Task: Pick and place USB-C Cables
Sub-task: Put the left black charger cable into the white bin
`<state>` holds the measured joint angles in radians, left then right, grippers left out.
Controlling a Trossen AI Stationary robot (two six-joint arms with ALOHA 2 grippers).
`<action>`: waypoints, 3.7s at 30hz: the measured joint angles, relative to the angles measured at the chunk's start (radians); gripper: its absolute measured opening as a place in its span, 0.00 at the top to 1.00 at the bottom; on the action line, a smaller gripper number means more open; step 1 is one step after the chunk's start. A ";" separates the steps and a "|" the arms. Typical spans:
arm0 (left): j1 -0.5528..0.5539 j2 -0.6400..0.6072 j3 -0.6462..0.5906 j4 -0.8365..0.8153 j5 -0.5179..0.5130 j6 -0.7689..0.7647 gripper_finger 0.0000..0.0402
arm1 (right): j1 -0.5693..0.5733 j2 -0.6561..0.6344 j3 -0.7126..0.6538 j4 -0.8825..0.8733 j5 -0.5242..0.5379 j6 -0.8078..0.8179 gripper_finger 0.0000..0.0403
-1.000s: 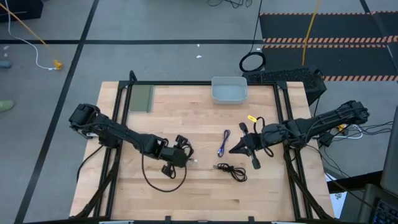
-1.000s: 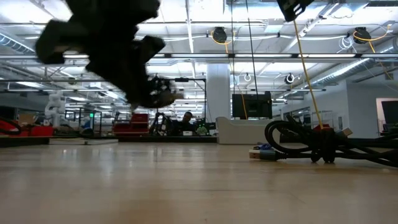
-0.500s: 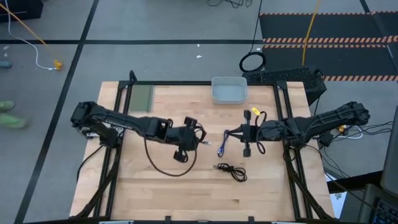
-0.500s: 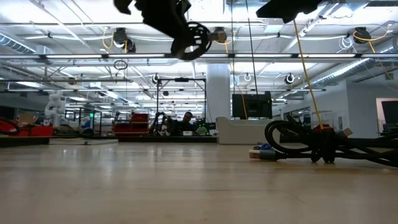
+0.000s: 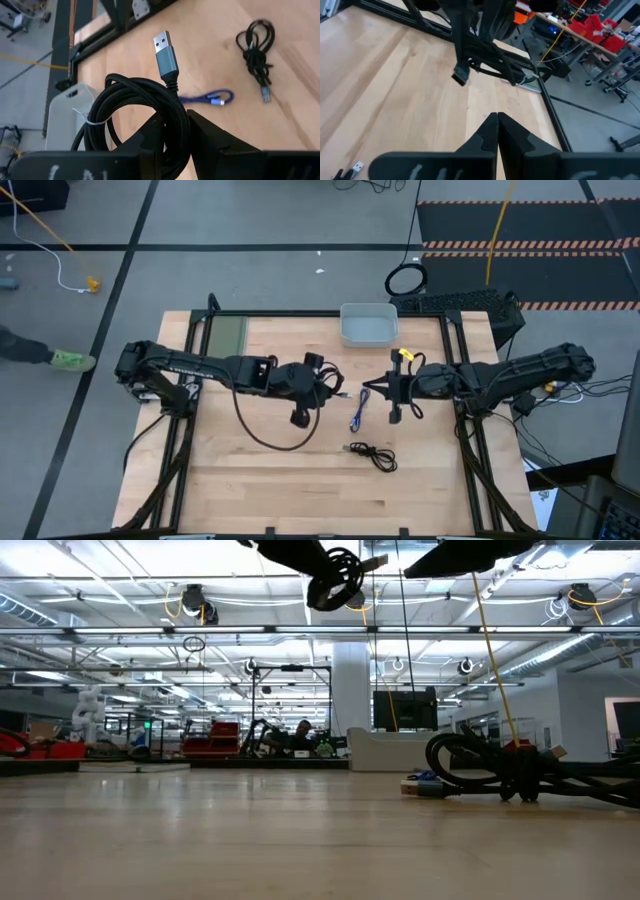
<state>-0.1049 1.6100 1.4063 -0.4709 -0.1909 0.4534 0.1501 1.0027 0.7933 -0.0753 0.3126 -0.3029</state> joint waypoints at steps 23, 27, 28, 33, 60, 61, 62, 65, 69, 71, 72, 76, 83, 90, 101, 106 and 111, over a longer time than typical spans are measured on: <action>0.003 0.014 -0.010 0.078 0.167 0.070 0.82 | -0.007 0.005 0.000 0.036 -0.112 -0.115 0.81; 0.003 0.036 -0.011 0.078 0.173 0.080 0.82 | -0.001 0.030 0.000 0.063 -0.108 -0.166 0.67; 0.003 0.045 -0.011 0.089 0.180 0.085 0.82 | 0.000 0.043 0.000 0.080 -0.108 -0.178 0.64; 0.005 0.060 -0.011 0.115 0.195 0.110 0.82 | 0.000 0.120 0.000 0.110 -0.106 -0.240 0.53; 0.005 0.083 -0.010 0.148 0.224 0.117 0.82 | 0.009 0.180 0.000 0.222 -0.187 -0.425 0.75; 0.005 0.083 -0.010 0.149 0.223 0.109 0.82 | 0.009 0.180 0.000 0.222 -0.188 -0.425 0.77; 0.005 0.083 -0.010 0.150 0.223 0.095 0.82 | 0.009 0.180 0.000 0.222 -0.188 -0.425 0.79; 0.005 0.083 -0.010 0.152 0.223 0.070 0.81 | 0.009 0.180 0.000 0.221 -0.187 -0.425 0.82; 0.004 0.083 -0.010 0.158 0.208 0.065 0.78 | 0.009 0.180 0.000 0.217 -0.185 -0.424 0.85; 0.004 0.083 -0.011 0.161 0.190 0.060 0.73 | 0.009 0.180 0.000 0.214 -0.182 -0.424 0.85; 0.004 0.083 -0.011 0.161 0.180 0.056 0.70 | 0.009 0.180 0.000 0.213 -0.181 -0.423 0.85; -0.003 0.083 -0.011 0.176 0.126 0.039 0.58 | 0.008 0.179 0.001 0.225 -0.179 -0.416 0.85; -0.045 0.046 -0.011 0.139 -0.010 0.028 0.43 | 0.008 0.179 0.003 0.203 -0.154 -0.408 0.85; -0.076 -0.037 -0.010 0.008 -0.173 -0.114 0.39 | 0.007 0.180 0.002 0.167 -0.129 -0.390 0.85; -0.073 -0.075 -0.010 -0.299 -0.187 -0.344 0.39 | -0.022 0.180 0.001 0.168 0.003 -0.365 0.85; -0.068 -0.076 -0.036 -0.335 -0.186 -0.406 0.39 | -0.076 0.180 0.001 0.176 -0.001 -0.372 0.85; -0.035 -0.150 -0.165 -0.271 -0.185 -0.430 0.45 | -0.142 0.180 0.001 0.177 -0.005 -0.354 0.85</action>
<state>-0.1400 1.4601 1.2411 -0.7417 -0.3759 0.0235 0.0084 1.1824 0.7944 0.1013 0.3081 -0.6567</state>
